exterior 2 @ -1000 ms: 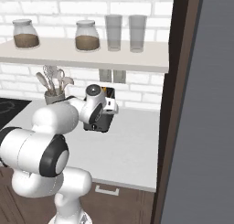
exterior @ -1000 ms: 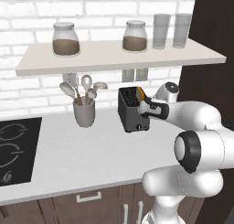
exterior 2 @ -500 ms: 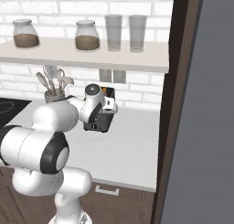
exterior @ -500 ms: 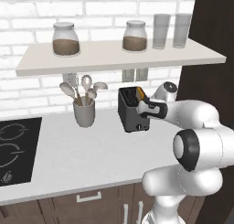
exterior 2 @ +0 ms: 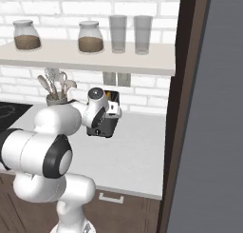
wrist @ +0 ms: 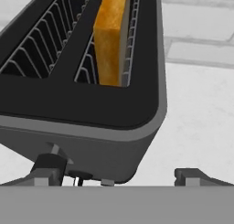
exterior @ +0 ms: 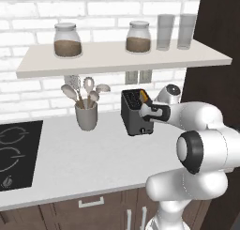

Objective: Start the toaster. Once the lever pops up, take the bread to the plate on the dining counter.

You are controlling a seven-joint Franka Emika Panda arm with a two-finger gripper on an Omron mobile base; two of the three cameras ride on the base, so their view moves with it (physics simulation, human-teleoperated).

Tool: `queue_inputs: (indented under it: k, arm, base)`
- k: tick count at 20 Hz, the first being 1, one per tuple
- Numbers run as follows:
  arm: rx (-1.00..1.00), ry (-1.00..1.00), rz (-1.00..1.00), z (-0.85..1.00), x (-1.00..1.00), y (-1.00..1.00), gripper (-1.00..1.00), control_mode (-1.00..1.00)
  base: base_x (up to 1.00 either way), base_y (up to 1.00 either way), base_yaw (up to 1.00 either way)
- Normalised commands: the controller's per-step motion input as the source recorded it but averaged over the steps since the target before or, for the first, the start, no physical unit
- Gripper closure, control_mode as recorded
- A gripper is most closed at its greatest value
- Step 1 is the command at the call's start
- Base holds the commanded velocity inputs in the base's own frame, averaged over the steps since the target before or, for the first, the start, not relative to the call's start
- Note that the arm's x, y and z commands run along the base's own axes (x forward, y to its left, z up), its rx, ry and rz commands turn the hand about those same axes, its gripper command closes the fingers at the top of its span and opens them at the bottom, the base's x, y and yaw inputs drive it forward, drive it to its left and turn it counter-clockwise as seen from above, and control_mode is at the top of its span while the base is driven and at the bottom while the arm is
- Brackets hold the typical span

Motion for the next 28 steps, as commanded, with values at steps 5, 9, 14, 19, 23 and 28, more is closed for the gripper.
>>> queue_inputs:
  k: [5, 9, 14, 19, 23, 28]
  arm:
    - [0.00, 0.00, 0.00, -0.25, 0.00, 0.00, -1.00, -1.00]
    - [0.00, 0.00, 0.00, -0.27, 0.00, 0.00, -1.00, -1.00]
    - [0.00, 0.00, 0.00, -0.28, 0.00, 0.00, -1.00, -1.00]
    - [0.00, 0.00, 0.00, -0.10, 0.00, 0.00, -1.00, -1.00]
    - [0.00, 0.00, 0.00, -0.03, 0.00, 0.00, -1.00, -1.00]
    - [0.00, -0.01, 0.00, 0.11, -0.07, 0.00, -1.00, -1.00]
  base:
    - [0.00, 0.00, 0.00]
    - [0.00, 0.00, 0.00]
    - [0.00, 0.00, 0.00]
    - [0.00, 0.00, 0.00]
    - [0.00, 0.00, 0.00]
    - [0.00, 0.00, 0.00]
